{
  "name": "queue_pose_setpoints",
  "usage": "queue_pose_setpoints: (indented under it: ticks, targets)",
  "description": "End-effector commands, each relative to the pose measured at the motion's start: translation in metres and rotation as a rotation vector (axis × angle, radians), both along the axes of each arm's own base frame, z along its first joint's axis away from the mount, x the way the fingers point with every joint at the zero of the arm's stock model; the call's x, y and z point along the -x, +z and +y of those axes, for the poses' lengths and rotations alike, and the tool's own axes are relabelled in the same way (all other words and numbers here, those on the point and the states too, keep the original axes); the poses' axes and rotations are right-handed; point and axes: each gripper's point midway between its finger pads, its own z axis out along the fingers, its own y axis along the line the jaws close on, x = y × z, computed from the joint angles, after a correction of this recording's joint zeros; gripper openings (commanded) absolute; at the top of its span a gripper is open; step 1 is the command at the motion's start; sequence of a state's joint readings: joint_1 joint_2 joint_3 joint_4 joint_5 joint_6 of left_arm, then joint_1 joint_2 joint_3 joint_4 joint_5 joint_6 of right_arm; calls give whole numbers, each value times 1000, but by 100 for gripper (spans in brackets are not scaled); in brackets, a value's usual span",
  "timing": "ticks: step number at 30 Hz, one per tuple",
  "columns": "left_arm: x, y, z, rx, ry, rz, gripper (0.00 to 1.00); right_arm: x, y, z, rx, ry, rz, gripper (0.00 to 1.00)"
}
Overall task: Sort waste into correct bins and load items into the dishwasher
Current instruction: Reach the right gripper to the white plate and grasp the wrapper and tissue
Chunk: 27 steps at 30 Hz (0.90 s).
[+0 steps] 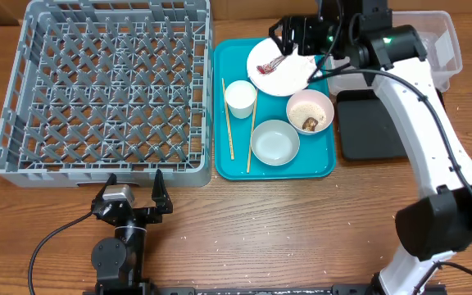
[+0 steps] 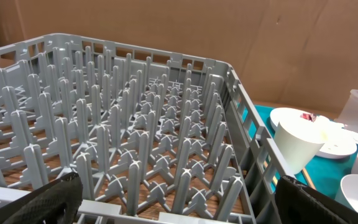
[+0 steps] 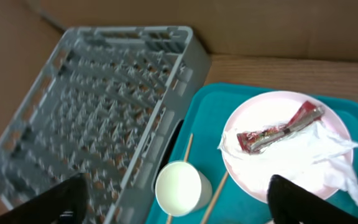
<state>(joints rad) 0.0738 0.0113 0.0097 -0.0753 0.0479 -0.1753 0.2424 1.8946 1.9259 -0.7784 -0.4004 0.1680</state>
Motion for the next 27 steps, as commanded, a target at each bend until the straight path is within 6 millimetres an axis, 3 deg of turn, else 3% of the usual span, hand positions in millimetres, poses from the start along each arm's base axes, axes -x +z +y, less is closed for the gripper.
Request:
queue_pose_setpoints:
  ticks: [1,4,7,10,18,27]
  targets:
    - [0,-2,2,-19,10,3,100,-31,-35,-16,-47,-307,136,88]
    - [0,-2,2,-19,10,3,100,-45,-65,-24,9,-494,162,88]
    - [0,-2,2,-19,10,3,100,-49,-87,-19,65,-581,165,88]
    - [0,-2,2,-19,10,3,100,-49,-104,-15,87,-631,186,92]
    - [0,-2,2,-19,10,3,100,-60,-125,-23,86,-686,207,96]
    - [0,-2,2,-19,10,3,100,-79,-191,-36,189,-773,204,100]
